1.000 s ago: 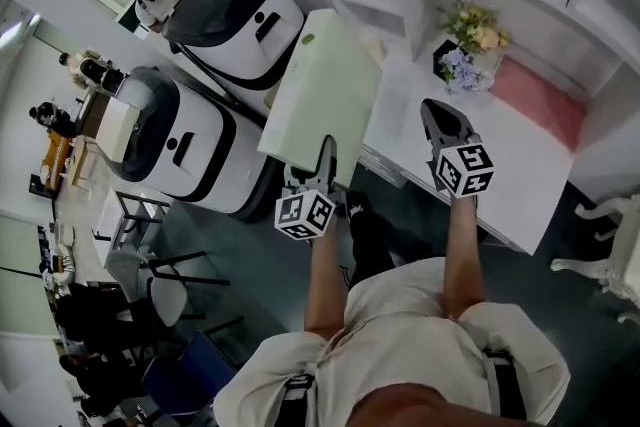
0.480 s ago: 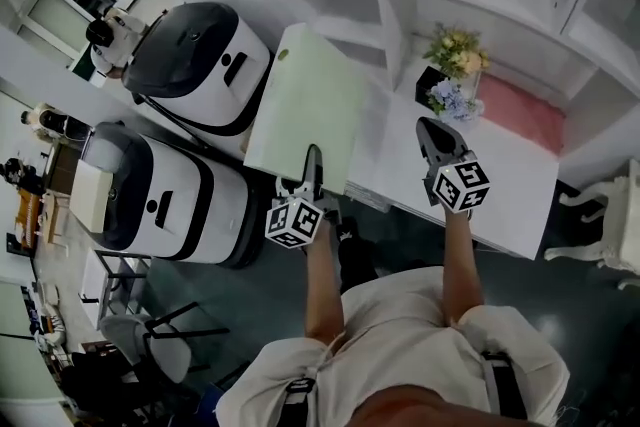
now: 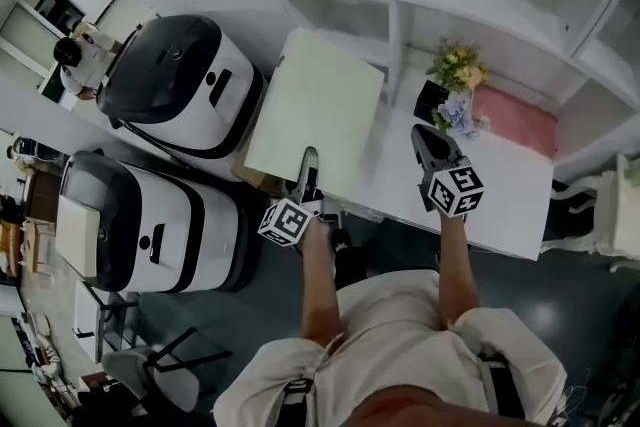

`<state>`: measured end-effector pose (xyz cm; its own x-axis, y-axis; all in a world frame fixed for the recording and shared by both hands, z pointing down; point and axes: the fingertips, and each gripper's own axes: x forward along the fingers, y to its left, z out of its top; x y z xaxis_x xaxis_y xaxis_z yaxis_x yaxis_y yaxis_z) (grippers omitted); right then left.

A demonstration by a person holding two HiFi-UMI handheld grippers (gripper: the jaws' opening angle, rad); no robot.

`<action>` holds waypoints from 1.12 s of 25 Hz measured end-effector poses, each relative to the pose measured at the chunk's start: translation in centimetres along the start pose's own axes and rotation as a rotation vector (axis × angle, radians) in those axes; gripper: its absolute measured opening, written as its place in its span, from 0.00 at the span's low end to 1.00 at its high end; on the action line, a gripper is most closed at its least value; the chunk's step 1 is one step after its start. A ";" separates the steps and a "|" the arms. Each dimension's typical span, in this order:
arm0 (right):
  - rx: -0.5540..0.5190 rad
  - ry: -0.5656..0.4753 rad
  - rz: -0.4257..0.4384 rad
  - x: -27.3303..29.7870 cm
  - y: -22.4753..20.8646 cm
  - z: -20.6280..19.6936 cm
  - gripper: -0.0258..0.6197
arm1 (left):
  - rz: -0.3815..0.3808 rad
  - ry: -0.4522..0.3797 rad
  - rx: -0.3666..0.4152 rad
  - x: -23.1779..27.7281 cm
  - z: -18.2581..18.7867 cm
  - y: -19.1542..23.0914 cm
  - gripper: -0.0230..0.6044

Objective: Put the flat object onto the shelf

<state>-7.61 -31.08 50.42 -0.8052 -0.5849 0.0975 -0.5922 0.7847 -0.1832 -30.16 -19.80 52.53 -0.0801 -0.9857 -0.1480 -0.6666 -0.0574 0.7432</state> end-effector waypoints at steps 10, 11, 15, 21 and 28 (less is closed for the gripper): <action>0.032 -0.023 -0.128 4.9 1.3 -0.8 0.15 | -0.124 0.131 -0.342 5.3 0.6 4.4 0.46; 0.043 -0.030 -0.146 5.0 1.2 -1.0 0.15 | -0.142 0.138 -0.395 5.9 0.6 4.5 0.46; 0.053 -0.039 -0.182 5.7 1.8 -1.6 0.15 | -0.135 0.151 -0.496 8.3 0.7 6.5 0.46; 0.007 0.004 -0.169 6.4 3.3 -2.0 0.15 | -0.081 0.136 -0.632 10.4 -0.1 7.5 0.46; 0.005 -0.007 -0.148 7.0 4.1 -1.2 0.15 | 0.012 0.128 -0.706 10.6 -2.2 8.8 0.46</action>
<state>-15.71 -31.68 51.51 -0.7091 -0.6953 0.1169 -0.7040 0.6890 -0.1725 -35.23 -31.14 58.95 0.0319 -0.9952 -0.0921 -0.0240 -0.0928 0.9954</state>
